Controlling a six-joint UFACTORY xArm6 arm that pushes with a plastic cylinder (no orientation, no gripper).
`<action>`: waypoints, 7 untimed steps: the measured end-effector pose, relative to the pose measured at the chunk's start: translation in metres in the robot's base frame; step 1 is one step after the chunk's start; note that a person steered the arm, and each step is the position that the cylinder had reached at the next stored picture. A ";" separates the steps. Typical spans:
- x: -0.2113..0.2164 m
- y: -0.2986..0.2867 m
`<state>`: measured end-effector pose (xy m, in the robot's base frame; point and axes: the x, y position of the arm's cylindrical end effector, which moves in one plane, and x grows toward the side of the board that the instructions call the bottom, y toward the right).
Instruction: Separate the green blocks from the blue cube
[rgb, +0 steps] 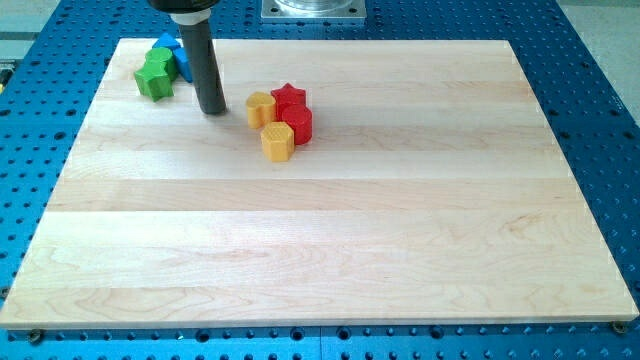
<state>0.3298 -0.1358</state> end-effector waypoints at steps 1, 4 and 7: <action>-0.043 0.034; -0.126 -0.105; -0.075 -0.104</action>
<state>0.2552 -0.2394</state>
